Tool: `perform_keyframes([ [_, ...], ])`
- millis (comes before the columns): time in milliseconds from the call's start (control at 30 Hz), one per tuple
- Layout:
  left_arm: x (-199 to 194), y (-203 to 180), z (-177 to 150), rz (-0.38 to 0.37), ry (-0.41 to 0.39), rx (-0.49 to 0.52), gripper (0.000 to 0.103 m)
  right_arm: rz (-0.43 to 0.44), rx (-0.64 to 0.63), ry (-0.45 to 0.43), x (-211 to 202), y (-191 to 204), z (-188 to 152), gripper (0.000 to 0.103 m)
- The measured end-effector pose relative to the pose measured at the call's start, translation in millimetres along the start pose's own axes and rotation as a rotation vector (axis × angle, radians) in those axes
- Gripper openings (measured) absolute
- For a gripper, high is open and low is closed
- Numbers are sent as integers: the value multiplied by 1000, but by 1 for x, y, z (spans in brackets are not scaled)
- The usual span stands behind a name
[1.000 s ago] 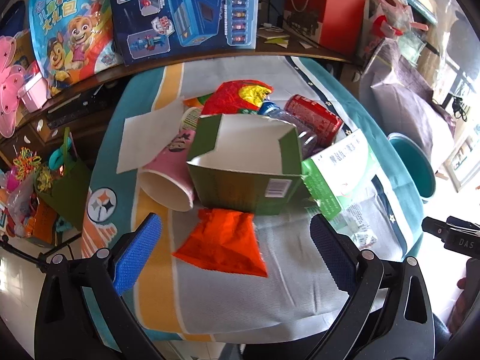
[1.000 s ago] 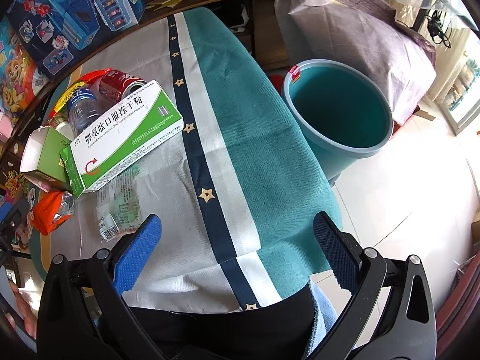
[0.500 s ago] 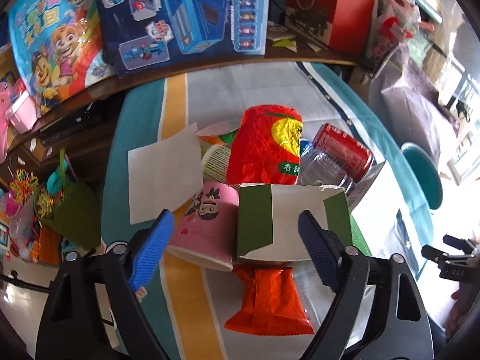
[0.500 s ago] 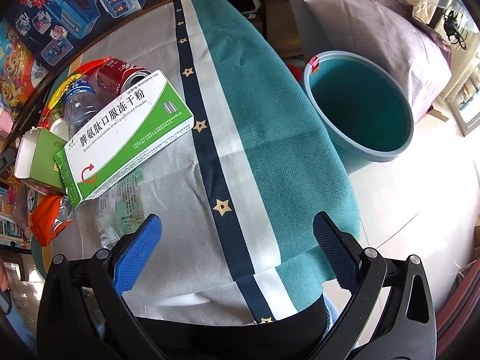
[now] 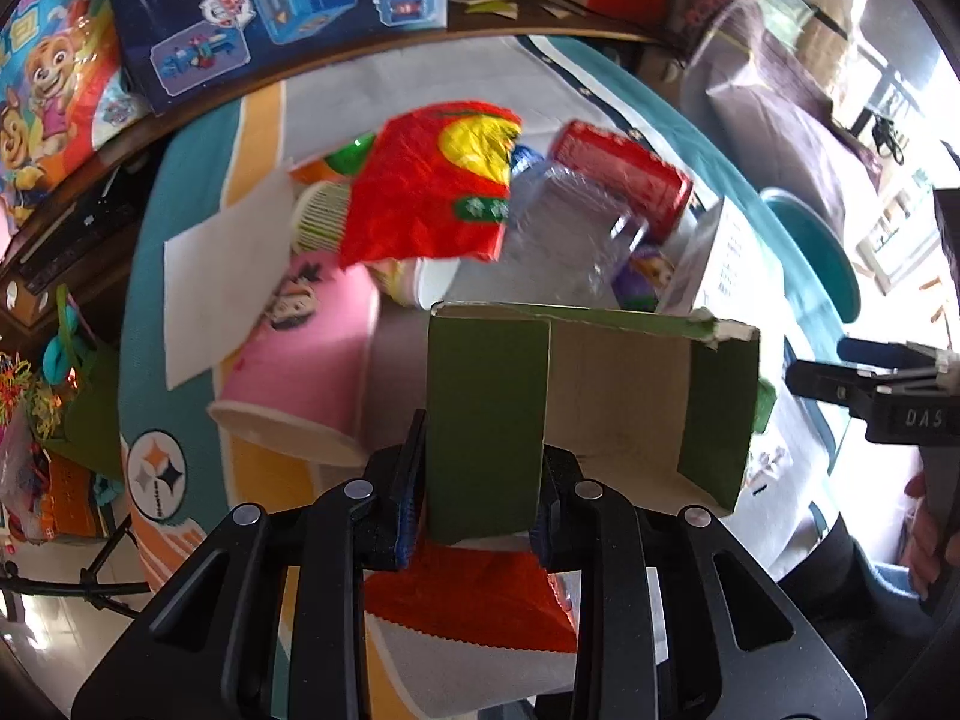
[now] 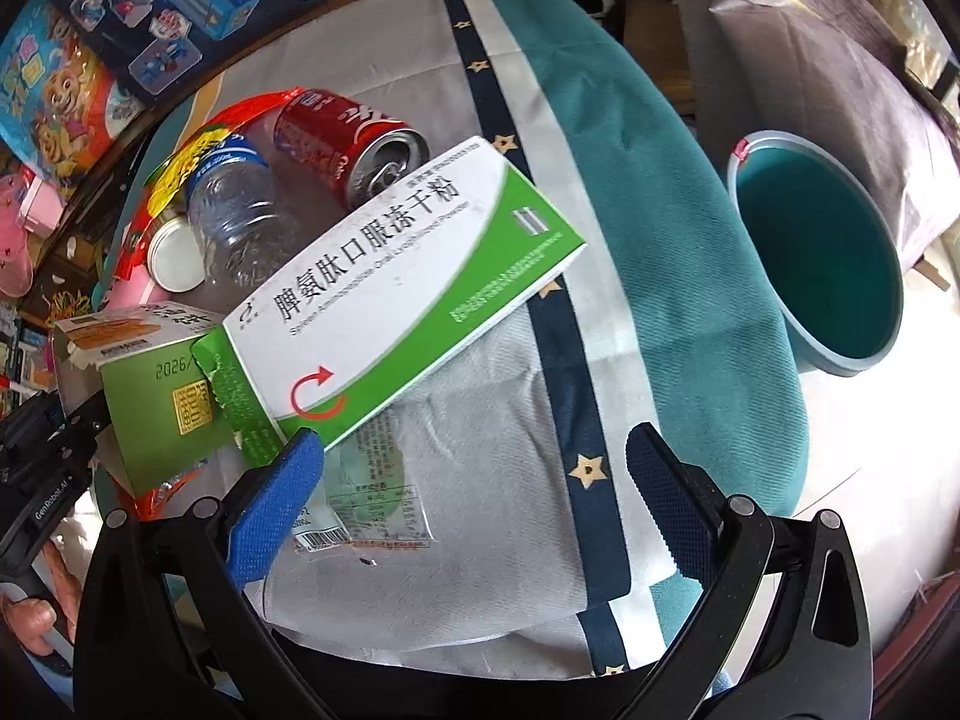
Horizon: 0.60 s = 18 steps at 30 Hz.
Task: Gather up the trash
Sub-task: 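Grasp the green paper box with the left tool and lift it, then grasp the green-and-white medicine box with the right tool while the left tool holds the paper box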
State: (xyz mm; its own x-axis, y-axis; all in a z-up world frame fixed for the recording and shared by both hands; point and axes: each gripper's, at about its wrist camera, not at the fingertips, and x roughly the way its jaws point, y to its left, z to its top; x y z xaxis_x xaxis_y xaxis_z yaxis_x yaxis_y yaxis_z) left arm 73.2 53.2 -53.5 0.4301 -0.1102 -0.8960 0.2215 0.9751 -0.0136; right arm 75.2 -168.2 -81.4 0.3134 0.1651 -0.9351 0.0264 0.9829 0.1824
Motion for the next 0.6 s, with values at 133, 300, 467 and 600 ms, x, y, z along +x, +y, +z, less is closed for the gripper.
perform_keyframes([
  [133, 10, -1, -2, 6, 21, -5, 30, 17, 47, -2, -2, -5, 11, 97],
  [300, 17, -7, -2, -13, 25, 17, 31, 40, 127, 13, 0, -13, 29, 97],
  [467, 19, -10, -3, -20, 26, 10, 22, 16, 170, 20, 11, -4, 54, 97],
  [600, 23, -11, -7, -24, 44, 3, 22, -27, 162, 50, 27, 6, 61, 97],
])
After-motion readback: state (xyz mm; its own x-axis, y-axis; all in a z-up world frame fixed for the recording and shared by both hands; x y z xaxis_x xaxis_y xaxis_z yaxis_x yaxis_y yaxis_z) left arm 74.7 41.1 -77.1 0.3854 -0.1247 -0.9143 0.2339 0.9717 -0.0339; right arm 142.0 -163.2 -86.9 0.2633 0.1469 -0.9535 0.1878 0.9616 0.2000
